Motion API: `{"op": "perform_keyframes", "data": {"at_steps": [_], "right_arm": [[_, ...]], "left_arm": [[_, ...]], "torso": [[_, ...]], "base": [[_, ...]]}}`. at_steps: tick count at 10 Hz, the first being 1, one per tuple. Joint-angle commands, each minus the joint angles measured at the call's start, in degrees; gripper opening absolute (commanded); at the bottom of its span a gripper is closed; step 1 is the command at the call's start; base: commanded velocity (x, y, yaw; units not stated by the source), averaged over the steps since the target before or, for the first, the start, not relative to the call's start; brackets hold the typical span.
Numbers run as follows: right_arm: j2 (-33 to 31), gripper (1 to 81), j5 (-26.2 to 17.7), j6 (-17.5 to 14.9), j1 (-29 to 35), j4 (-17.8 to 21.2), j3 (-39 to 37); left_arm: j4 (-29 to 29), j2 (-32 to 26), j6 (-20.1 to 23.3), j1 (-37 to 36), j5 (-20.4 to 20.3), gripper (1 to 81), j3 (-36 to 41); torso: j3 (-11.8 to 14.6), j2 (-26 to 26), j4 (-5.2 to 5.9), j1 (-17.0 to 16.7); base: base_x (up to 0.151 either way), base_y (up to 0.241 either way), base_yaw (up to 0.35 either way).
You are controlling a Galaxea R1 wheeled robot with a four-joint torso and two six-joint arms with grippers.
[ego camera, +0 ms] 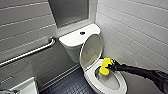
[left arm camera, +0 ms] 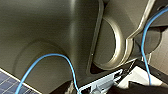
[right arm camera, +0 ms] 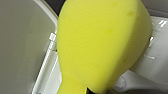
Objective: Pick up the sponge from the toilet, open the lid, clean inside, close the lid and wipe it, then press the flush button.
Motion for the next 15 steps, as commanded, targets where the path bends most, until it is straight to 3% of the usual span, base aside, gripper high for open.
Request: {"op": "perform_keyframes", "data": {"at_steps": [1, 4, 15], "right_arm": [[-1.75, 1.0, 1.86, 3.49, 5.25, 4.79, -0.90], [-4.48, 1.0, 3.28, 3.75, 2.79, 7.88, 0.33], [-26.78, 1.0, 21.20, 4.98, -12.24, 10.07, 33.09]], "left_arm": [[0.42, -0.46, 0.13, 2.36, 5.50, 81.1, 1.41], [0.42, -0.46, 0.13, 2.45, 5.76, 81.1, 1.50], [0.42, 1.03, 3.99, 2.45, 5.76, 81.1, 1.68]], "torso": [[0.00, 0.00, 0.00, 0.00], [0.00, 0.00, 0.00, 0.00], [0.00, -0.02, 0.00, 0.00]], "base": [[0.000, 0.000, 0.000], [0.000, 0.000, 0.000], [0.000, 0.000, 0.000]]}}
